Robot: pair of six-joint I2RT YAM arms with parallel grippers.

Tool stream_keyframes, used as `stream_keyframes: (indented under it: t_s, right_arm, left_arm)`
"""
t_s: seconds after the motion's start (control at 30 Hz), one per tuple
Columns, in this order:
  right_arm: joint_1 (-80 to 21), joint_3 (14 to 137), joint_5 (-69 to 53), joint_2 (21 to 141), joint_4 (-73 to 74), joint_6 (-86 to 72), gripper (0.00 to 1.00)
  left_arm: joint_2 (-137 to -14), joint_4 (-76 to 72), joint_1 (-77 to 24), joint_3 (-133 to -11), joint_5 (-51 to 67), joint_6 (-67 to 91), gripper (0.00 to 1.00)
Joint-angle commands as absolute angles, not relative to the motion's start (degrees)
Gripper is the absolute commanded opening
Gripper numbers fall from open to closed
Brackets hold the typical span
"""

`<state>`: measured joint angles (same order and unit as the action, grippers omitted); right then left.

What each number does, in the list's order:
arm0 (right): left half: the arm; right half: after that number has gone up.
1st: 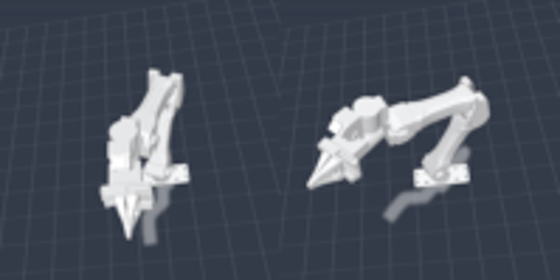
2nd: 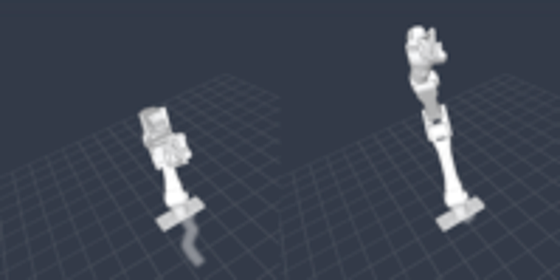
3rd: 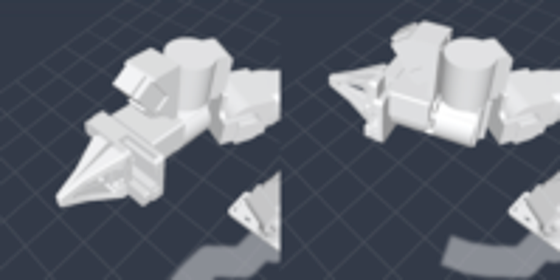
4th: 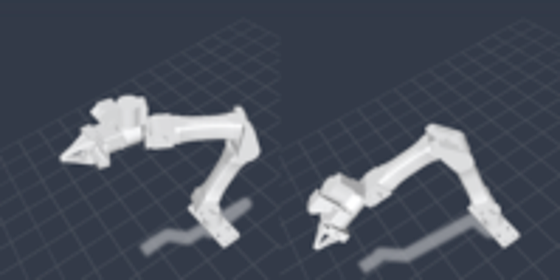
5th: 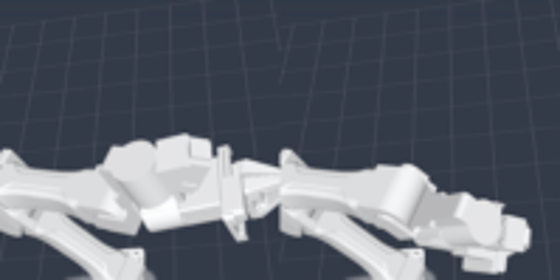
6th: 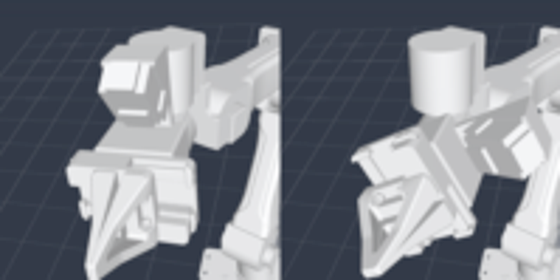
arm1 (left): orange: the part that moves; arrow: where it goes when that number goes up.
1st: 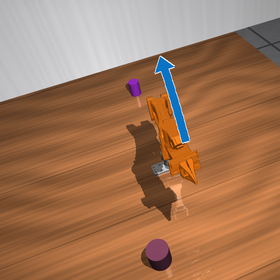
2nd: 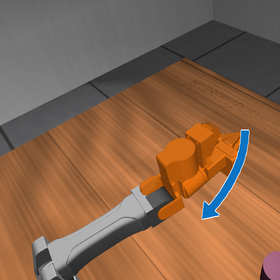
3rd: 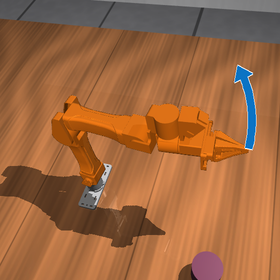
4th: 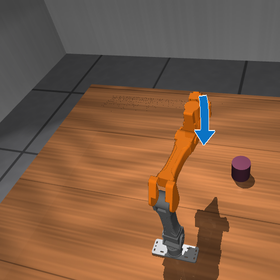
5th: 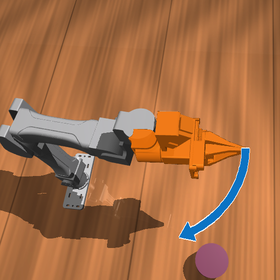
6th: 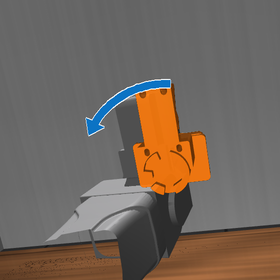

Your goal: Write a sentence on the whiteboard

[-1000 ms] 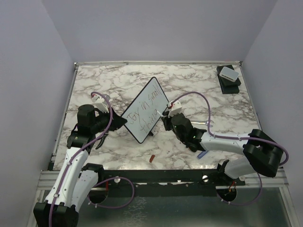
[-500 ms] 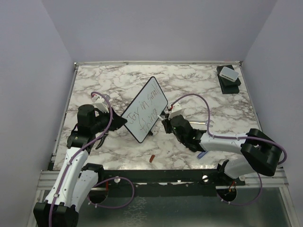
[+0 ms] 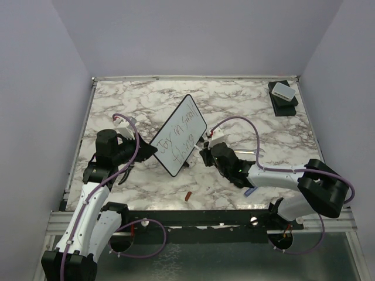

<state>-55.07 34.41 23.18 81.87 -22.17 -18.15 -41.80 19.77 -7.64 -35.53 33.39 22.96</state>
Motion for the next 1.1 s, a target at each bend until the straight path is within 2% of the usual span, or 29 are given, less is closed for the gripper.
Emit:
stream_keyframes:
  t_s: [0.0,0.47,1.07]
  right_arm:
    - [-55.2,33.83,19.77,81.51,-21.42,-18.3,0.01]
    - [-54.84,33.01,28.04,75.15,-18.53,-18.39,0.01]
    - [-49.32,35.36,21.19,78.87,-27.57,-13.54,0.0]
  left_arm:
    - [-41.57,20.21,-7.9,-35.04,33.22,24.45,0.02]
    - [-41.48,20.21,-7.94,-35.06,32.93,24.54,0.02]
    - [-41.46,20.21,-8.19,-35.06,32.96,24.53,0.02]
